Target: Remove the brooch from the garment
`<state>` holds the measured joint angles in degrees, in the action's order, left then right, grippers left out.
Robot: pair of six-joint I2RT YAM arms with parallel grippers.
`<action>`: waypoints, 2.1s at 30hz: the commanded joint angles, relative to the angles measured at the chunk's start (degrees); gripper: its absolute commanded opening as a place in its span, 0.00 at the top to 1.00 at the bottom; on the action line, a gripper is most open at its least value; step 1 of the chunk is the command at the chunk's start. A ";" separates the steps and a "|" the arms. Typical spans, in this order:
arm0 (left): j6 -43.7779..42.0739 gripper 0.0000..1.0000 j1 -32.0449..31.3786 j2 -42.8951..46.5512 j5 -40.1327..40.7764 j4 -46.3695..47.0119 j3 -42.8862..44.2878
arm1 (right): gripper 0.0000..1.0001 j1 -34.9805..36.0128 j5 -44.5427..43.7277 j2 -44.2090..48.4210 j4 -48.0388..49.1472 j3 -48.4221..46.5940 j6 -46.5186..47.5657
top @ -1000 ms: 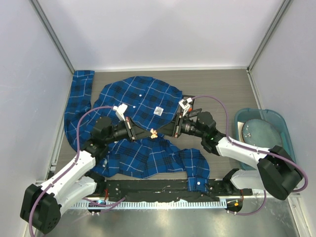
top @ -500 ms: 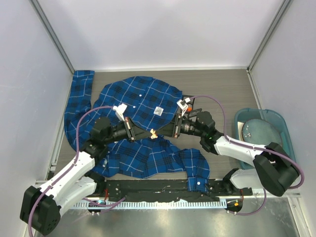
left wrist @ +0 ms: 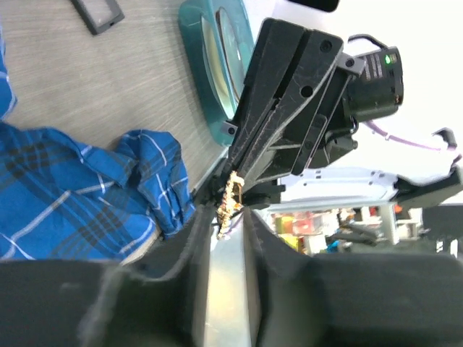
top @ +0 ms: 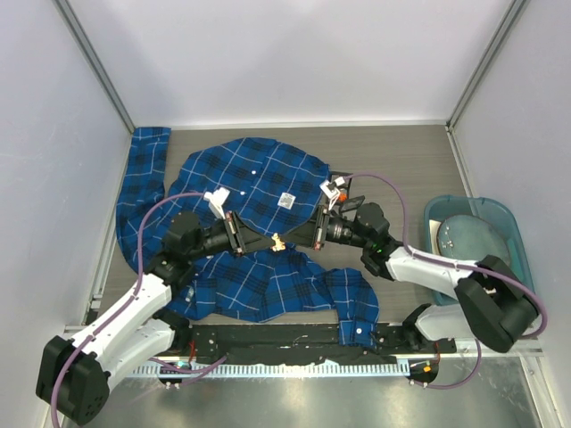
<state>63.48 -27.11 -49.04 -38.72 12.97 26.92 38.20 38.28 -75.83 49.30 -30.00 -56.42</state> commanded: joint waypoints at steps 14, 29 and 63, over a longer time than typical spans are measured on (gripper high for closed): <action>-17.42 0.32 -0.04 5.01 13.67 -34.50 15.18 | 0.99 -0.40 -69.82 14.40 -76.98 -14.65 34.88; -21.82 0.32 -0.13 1.58 9.10 -35.02 16.41 | 0.99 -0.84 -86.71 -2.30 -62.23 -15.79 41.66; -23.84 0.31 -0.05 2.28 11.21 -37.85 15.71 | 0.99 -4.45 -83.46 -17.42 -47.98 -19.13 47.81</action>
<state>40.21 -27.14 -46.37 -27.42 -25.61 41.43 33.95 -43.03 -93.45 -1.17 -47.07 -8.91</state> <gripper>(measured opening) 0.686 0.017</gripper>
